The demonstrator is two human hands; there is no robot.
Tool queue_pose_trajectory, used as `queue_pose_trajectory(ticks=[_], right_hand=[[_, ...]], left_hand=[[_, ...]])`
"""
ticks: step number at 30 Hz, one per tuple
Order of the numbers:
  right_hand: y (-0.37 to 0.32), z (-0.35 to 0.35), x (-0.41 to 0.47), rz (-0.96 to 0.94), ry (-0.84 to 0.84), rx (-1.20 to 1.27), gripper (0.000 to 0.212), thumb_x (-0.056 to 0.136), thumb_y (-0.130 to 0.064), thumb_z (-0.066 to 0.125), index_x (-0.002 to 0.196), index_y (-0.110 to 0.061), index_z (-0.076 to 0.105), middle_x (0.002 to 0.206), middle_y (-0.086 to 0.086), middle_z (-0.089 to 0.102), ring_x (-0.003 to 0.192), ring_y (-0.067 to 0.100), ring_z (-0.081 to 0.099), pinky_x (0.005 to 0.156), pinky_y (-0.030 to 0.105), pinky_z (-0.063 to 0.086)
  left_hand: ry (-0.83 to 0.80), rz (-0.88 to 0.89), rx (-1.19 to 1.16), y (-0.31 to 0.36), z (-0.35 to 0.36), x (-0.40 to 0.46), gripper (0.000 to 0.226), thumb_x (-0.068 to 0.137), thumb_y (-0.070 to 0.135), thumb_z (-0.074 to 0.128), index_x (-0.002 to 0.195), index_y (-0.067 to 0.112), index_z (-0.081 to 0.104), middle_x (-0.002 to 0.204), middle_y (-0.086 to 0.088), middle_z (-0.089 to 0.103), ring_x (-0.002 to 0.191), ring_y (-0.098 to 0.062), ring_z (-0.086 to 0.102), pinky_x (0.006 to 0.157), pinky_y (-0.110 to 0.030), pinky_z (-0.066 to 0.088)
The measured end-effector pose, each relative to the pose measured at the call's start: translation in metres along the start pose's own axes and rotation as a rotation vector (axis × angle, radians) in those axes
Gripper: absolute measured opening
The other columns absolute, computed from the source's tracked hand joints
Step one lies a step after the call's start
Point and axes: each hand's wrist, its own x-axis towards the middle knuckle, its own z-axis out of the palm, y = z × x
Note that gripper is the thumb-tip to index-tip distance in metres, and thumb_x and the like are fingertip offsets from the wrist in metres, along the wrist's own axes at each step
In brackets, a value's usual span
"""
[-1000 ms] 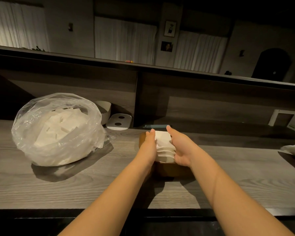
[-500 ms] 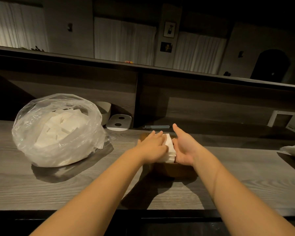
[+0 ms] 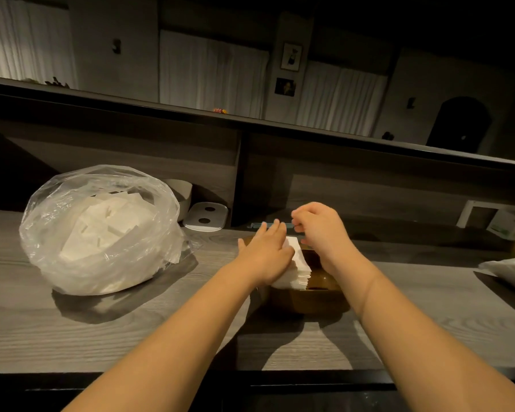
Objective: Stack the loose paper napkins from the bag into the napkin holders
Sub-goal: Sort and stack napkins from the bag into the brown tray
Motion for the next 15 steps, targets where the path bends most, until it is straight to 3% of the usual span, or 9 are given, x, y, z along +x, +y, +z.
queue_pose_trajectory(ticks=[4, 6, 8, 10, 15], right_hand=[[-0.023, 0.041, -0.005, -0.099, -0.066, -0.010, 0.014, 0.098, -0.019, 0.053, 0.094, -0.014, 0.065, 0.092, 0.003, 0.063, 0.087, 0.014, 0.059, 0.069, 0.024, 0.045], [-0.037, 0.069, -0.003, -0.114, -0.090, 0.002, 0.015, 0.098, -0.022, 0.052, 0.099, -0.013, 0.063, 0.094, 0.003, 0.062, 0.088, 0.014, 0.060, 0.069, 0.025, 0.046], [-0.053, 0.100, 0.000, -0.125, -0.135, 0.014, 0.017, 0.097, -0.023, 0.054, 0.101, -0.009, 0.064, 0.098, 0.007, 0.064, 0.092, 0.018, 0.060, 0.075, 0.032, 0.051], [-0.066, 0.131, 0.003, -0.157, -0.193, 0.009, 0.021, 0.095, -0.023, 0.055, 0.098, -0.004, 0.063, 0.097, 0.010, 0.064, 0.094, 0.025, 0.061, 0.084, 0.042, 0.051], [-0.093, 0.191, 0.002, -0.283, -0.418, -0.068, 0.026, 0.103, -0.030, 0.042, 0.085, -0.015, 0.051, 0.081, 0.002, 0.057, 0.076, 0.018, 0.055, 0.060, 0.028, 0.041]], left_hand=[[0.161, 0.033, -0.110, -0.008, -0.032, -0.007, 0.056, 0.105, 0.025, 0.032, 0.158, 0.021, 0.014, 0.166, -0.001, 0.007, 0.153, -0.020, -0.002, 0.123, -0.054, 0.004], [0.243, 0.010, -0.109, -0.024, -0.047, -0.014, 0.049, 0.105, 0.023, 0.034, 0.153, 0.015, 0.030, 0.160, -0.008, 0.028, 0.151, -0.025, 0.013, 0.121, -0.052, 0.018], [0.334, -0.035, -0.068, -0.044, -0.061, -0.025, 0.040, 0.105, 0.020, 0.036, 0.142, 0.009, 0.046, 0.146, -0.014, 0.048, 0.143, -0.029, 0.034, 0.115, -0.049, 0.032], [0.408, -0.099, -0.013, -0.064, -0.078, -0.039, 0.038, 0.104, 0.020, 0.036, 0.137, 0.008, 0.051, 0.139, -0.014, 0.055, 0.137, -0.030, 0.042, 0.112, -0.047, 0.036], [0.431, -0.208, 0.204, -0.113, -0.130, -0.074, 0.038, 0.099, 0.018, 0.036, 0.131, 0.019, 0.057, 0.143, -0.005, 0.053, 0.143, -0.024, 0.034, 0.122, -0.053, 0.009]])
